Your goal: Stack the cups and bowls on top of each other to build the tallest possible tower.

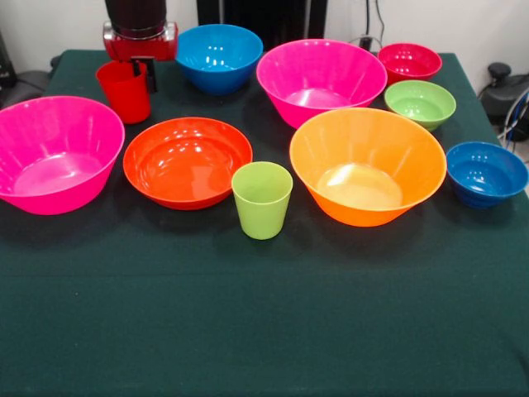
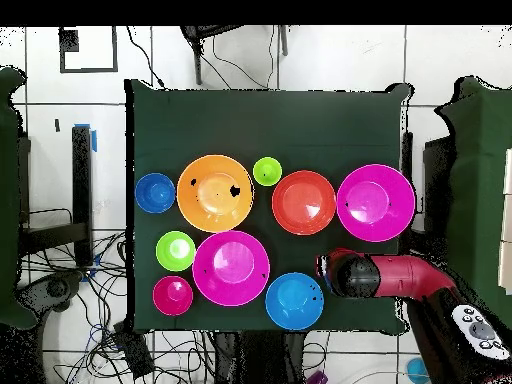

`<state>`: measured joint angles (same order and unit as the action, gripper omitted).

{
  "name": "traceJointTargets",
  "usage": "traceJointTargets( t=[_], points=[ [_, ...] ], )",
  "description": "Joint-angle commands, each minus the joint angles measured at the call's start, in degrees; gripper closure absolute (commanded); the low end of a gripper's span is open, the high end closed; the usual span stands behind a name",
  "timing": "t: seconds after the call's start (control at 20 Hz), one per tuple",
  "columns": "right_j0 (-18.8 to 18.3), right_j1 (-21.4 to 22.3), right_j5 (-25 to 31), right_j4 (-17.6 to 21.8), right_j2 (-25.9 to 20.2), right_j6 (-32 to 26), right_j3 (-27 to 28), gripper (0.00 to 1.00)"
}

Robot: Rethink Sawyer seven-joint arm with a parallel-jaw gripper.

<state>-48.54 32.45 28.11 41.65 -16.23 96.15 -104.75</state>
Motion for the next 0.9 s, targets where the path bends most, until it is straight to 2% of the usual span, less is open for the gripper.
traceJointTargets(
  t=[0.05, 0.5, 0.9],
  points=[
    [3.7, 0.4, 4.3, 3.9, -2.9, -7.5, 2.3, 1.0],
    [6.5, 5.5, 6.2, 1.7, -2.7, -5.9, 1.4, 1.0],
    [9.1, 7.7, 8.4, 0.0, -2.1, -4.7, 1.0, 1.0]
  ],
)
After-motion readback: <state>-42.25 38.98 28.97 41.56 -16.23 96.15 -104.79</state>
